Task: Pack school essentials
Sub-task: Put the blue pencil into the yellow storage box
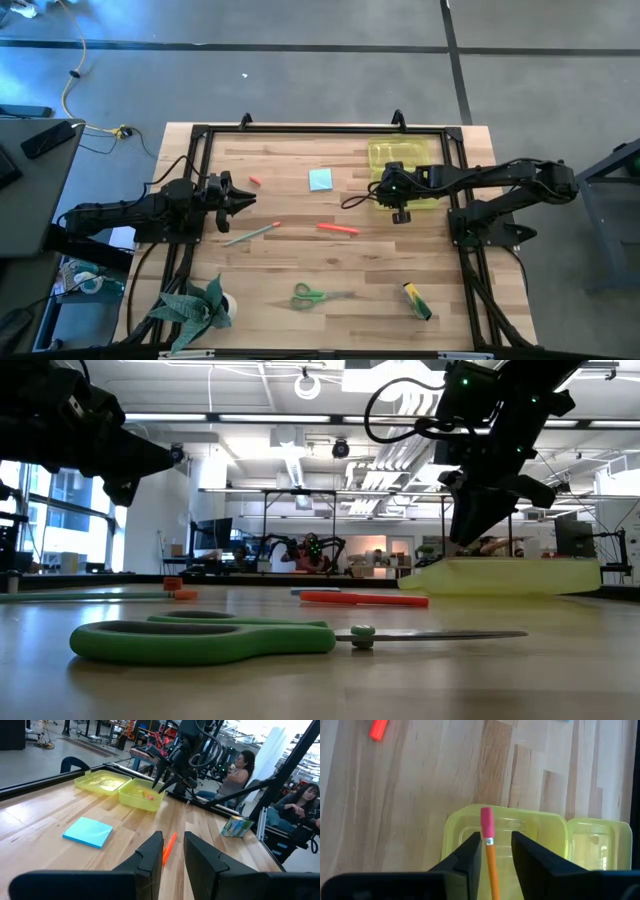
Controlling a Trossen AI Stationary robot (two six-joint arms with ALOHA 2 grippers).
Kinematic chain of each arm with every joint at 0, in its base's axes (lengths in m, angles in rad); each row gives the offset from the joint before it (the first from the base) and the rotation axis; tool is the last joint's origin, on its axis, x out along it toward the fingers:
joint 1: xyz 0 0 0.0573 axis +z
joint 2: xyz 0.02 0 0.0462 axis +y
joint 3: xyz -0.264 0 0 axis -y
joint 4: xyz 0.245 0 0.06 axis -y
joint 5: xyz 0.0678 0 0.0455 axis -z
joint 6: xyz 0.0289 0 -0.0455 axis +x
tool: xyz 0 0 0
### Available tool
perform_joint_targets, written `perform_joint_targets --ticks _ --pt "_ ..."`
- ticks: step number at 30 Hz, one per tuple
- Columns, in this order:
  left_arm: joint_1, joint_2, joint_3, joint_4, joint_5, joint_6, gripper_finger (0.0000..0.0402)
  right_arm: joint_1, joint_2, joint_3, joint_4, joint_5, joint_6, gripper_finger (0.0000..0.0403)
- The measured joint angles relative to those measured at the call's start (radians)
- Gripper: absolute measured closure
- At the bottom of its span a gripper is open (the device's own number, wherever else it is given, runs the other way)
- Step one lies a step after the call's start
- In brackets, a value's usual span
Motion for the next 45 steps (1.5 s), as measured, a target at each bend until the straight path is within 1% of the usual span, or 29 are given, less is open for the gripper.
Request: perform_joint_targets --ticks 10,13,17,22,27,31,37,40,45 --pt "0.000 0.000 0.000 0.000 0.000 0.000 0.0332 0.000 0.000 0.000 0.000 0.058 0.065 0.0300" --pt "0.000 0.000 0.000 0.000 0.000 0.000 0.0332 0.000 0.000 0.000 0.001 0.061 0.141 0.0300" --pt "0.000 0.000 0.000 0.000 0.000 0.011 0.0332 0.024 0.000 0.003 0.012 0.062 0.310 0.0300" --pt "0.000 0.000 0.000 0.000 0.000 0.034 0.0327 0.087 0.000 0.059 0.008 0.062 0.382 0.0300" --pt "0.000 0.001 0.000 0.000 0.000 0.067 0.0301 0.148 0.000 0.128 0.009 0.075 0.477 0.0300" --pt "0.000 0.001 0.000 0.000 0.000 0.072 0.0264 0.195 0.000 0.156 0.009 0.076 0.589 0.0300" --pt "0.000 0.001 0.000 0.006 -0.009 0.080 0.0208 0.269 0.000 0.156 -0.010 0.064 0.771 0.0300" --pt "0.000 0.001 0.000 0.051 -0.011 0.092 0.0198 0.304 0.000 0.156 -0.017 0.064 0.840 0.0300" --pt "0.000 0.001 0.000 0.208 -0.015 0.111 0.0200 0.356 0.000 0.156 -0.051 0.065 0.942 0.0300"
